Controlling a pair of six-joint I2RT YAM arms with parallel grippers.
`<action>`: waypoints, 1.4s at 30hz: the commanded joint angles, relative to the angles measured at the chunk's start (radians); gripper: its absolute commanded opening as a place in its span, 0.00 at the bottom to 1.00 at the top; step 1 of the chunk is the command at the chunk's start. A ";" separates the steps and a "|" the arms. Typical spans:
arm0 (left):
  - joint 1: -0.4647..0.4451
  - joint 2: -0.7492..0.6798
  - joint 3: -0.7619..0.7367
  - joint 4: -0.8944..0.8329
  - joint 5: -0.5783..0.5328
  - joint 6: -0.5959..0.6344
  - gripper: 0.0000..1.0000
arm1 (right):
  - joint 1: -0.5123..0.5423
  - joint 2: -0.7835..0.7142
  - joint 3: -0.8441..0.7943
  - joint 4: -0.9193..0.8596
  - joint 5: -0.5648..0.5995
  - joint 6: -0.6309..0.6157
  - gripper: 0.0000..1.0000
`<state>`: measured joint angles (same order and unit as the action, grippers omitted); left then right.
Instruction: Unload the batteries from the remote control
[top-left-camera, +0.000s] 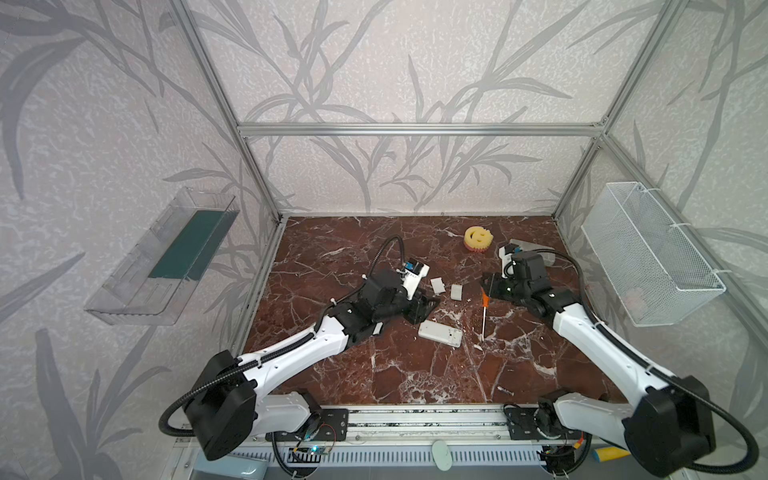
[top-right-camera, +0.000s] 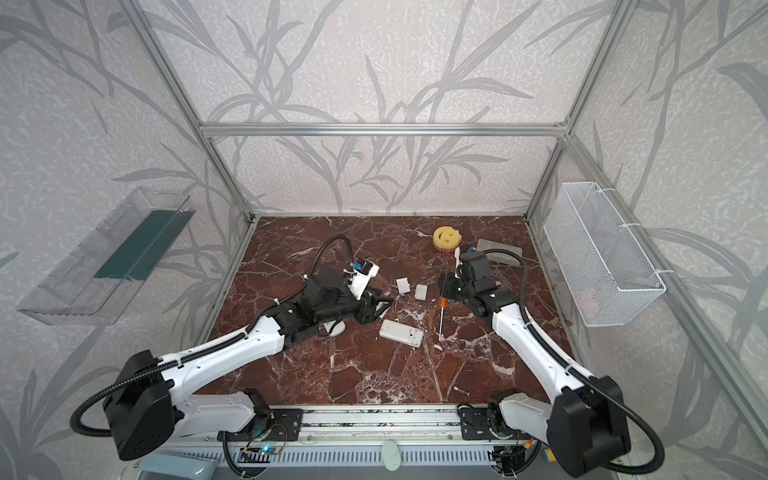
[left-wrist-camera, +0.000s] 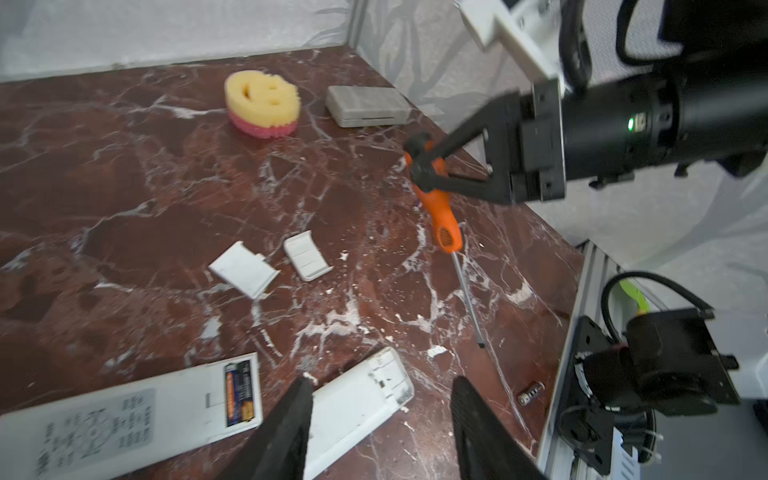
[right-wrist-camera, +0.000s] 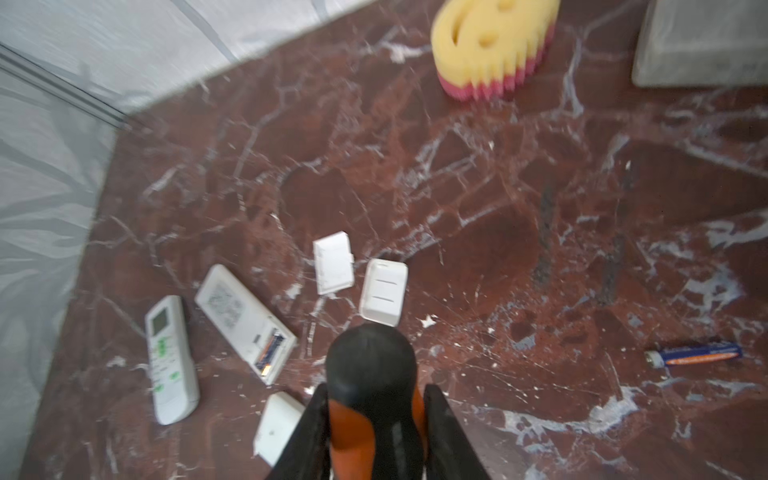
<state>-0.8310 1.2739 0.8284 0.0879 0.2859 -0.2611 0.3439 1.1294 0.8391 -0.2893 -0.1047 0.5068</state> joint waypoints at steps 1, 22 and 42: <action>-0.117 0.031 0.043 0.054 -0.135 0.063 0.57 | 0.072 -0.105 -0.038 0.066 0.095 0.085 0.00; -0.204 0.220 0.039 0.269 -0.061 -0.070 0.50 | 0.229 -0.278 -0.033 0.140 0.145 0.190 0.00; -0.136 -0.006 0.016 0.023 -0.091 0.211 0.00 | 0.229 -0.262 0.083 -0.118 -0.170 0.099 0.61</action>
<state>-0.9764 1.3075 0.8337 0.1753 0.1932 -0.1520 0.5713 0.8536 0.8948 -0.2920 -0.1665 0.6510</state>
